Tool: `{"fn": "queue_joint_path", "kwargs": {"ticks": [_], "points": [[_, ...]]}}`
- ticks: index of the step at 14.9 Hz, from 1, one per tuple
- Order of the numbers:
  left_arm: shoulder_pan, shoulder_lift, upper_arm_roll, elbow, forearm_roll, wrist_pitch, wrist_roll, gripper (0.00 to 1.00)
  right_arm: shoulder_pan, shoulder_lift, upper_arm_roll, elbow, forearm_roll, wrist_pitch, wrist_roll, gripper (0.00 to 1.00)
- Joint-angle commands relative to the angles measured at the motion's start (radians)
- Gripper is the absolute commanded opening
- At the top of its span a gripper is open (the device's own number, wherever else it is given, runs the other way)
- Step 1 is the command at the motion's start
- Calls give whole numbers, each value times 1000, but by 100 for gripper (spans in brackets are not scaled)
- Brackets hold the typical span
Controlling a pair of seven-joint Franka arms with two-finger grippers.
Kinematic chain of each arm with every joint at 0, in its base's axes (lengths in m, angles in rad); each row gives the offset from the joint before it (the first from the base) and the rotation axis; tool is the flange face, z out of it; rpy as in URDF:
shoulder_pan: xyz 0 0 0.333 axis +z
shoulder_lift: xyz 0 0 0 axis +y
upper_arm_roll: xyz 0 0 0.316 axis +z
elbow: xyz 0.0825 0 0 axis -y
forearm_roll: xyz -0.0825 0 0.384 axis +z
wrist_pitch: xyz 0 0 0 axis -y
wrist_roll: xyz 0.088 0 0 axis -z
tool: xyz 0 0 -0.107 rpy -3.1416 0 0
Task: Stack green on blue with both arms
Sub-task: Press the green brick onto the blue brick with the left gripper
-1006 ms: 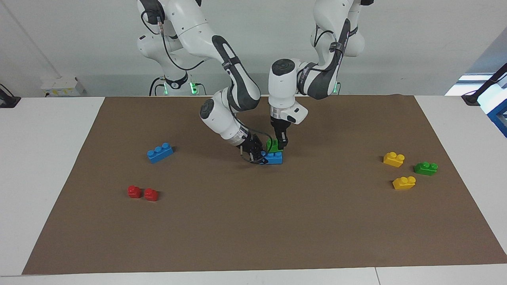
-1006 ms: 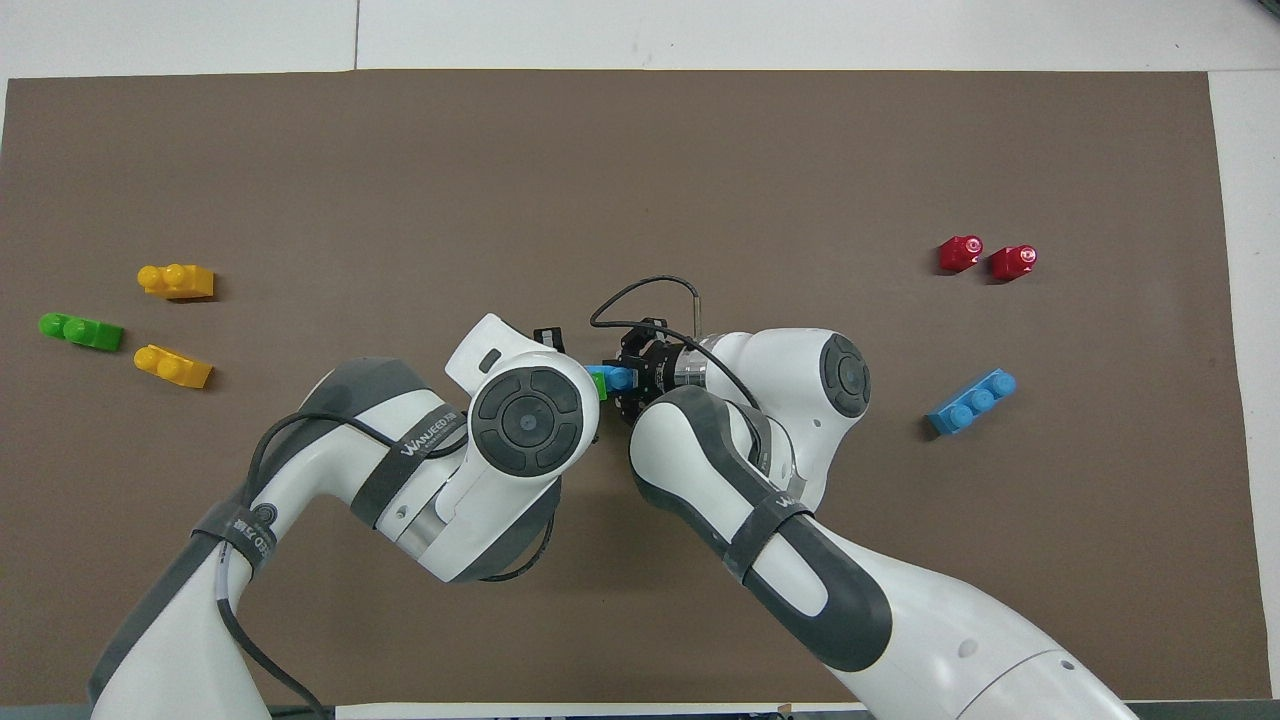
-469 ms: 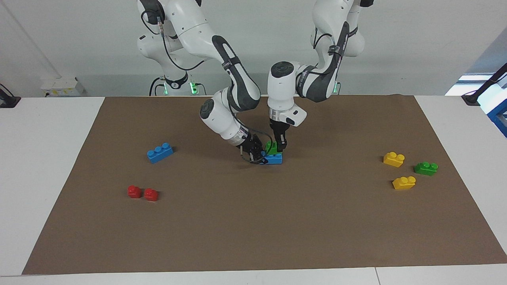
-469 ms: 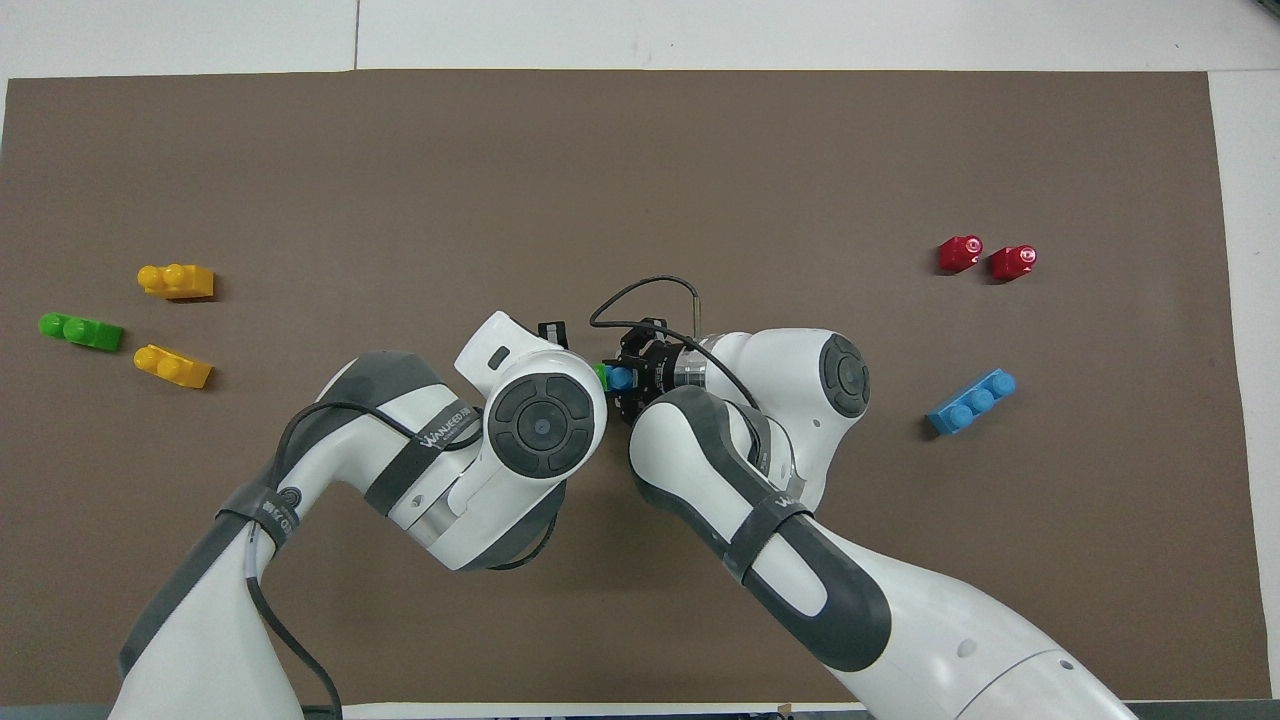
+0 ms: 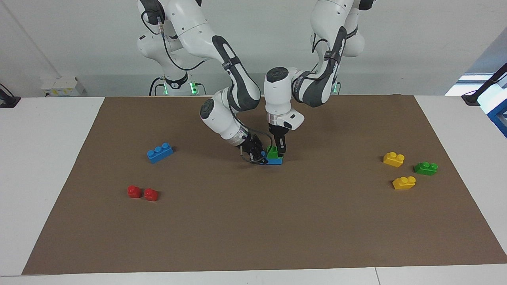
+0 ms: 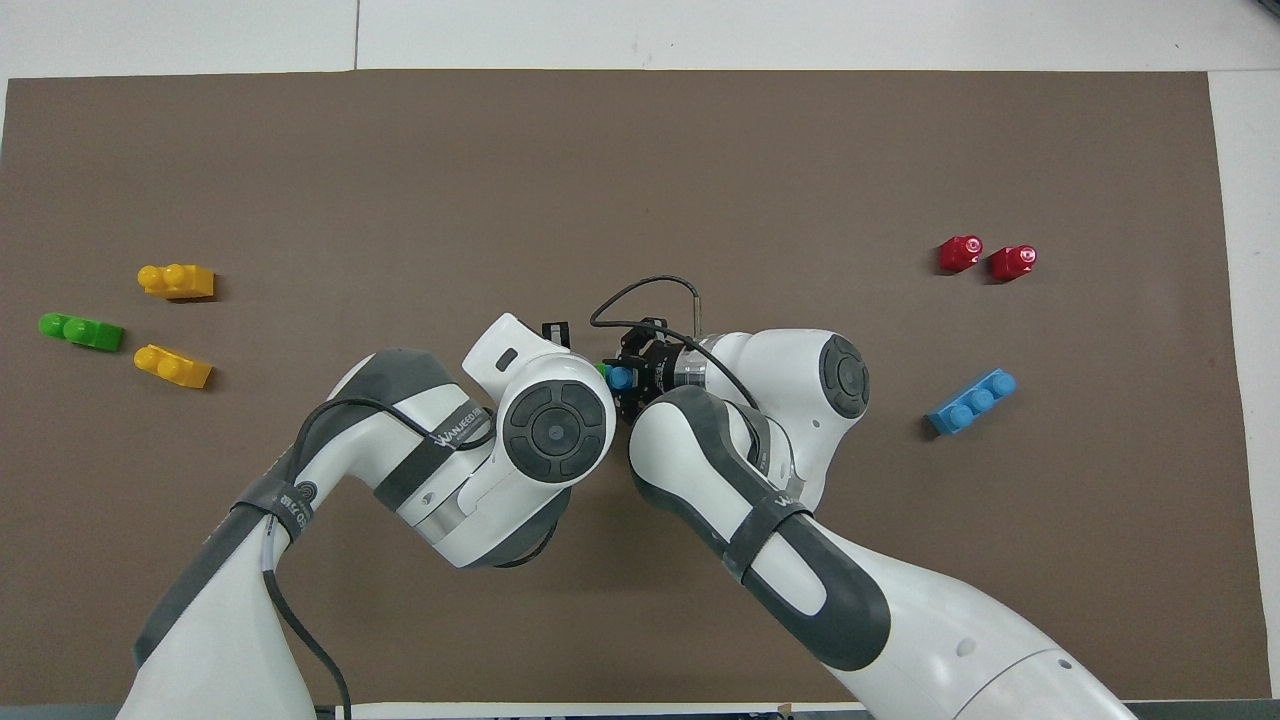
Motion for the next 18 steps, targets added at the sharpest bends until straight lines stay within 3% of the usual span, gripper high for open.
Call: {"fn": "queue_joint_path", "kwargs": {"ticks": [1,2,3,4,5,6,13,18], "points": [[15,18,15,4,38,22,56,100,10,19,0,-2,39,22,-32,0],[27,1,13,4,37,11,75,100,10,19,0,-2,39,22,-35,6],[30,-6,13,2,34,10,75,100,10,19,0,-2,39,22,-39,39],[30,-13,13,2,31,8,75,100,10,19,0,-2,39,23,-40,78],[30,-17,13,4,29,4,75,100,10,21,0,-1,39,23,-39,92],[30,-20,13,4,28,-2,75,100,8,21,0,1,39,22,-34,100],[90,-131,14,15,-20,-77,112,100,-1,21,-1,9,39,14,-32,100],[176,-172,18,94,-149,-199,395,100,-48,-8,-6,15,29,-59,-31,100]]}}
